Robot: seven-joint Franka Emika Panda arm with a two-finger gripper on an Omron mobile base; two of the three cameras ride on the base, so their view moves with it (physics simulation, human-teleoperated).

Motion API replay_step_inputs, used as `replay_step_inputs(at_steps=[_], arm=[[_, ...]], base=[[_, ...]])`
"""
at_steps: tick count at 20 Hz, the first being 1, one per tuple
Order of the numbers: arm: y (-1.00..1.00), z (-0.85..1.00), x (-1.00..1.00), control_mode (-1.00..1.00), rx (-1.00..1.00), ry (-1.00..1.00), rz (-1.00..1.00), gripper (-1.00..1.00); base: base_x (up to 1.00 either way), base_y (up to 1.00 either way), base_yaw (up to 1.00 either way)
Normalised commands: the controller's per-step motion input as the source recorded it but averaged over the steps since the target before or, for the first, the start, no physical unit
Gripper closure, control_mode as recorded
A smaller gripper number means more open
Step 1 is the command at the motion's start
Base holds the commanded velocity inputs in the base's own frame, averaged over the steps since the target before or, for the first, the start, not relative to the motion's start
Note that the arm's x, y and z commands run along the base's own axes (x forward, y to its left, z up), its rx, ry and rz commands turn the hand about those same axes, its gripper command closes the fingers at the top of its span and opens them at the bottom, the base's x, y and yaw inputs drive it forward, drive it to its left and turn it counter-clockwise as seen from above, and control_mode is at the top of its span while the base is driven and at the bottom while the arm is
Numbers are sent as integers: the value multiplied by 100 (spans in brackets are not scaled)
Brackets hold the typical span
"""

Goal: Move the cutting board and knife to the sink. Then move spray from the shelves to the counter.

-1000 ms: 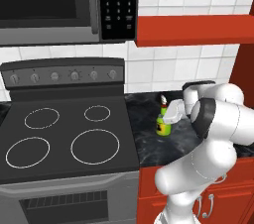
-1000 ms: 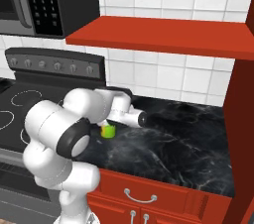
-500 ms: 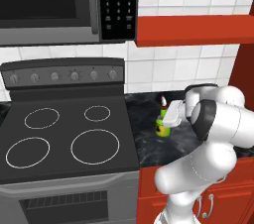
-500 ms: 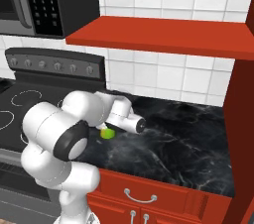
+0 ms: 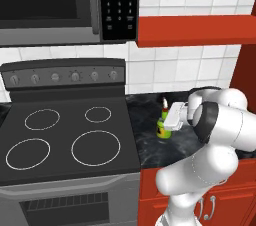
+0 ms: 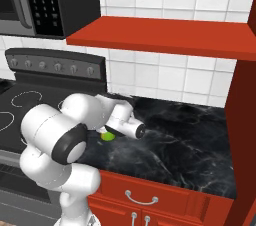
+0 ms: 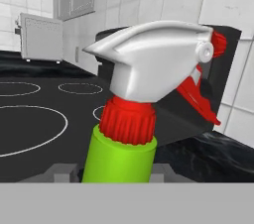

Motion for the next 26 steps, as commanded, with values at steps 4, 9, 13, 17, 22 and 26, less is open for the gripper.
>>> replay_step_inputs(at_steps=[4,9,13,17,22,26], arm=[[-1,-33,-9,-100,-3,0,0,100],[-2,-31,-8,-100,-2,0,0,100],[-1,-31,-8,-100,-2,0,0,-100],[-4,-34,-16,-100,-1,0,0,-100],[-5,-23,-12,-100,0,0,0,-100],[0,-15,-6,-100,0,-1,-1,-100]], base=[[0,0,0],[0,0,0],[0,0,0],[0,0,0],[0,0,0],[0,0,0]])
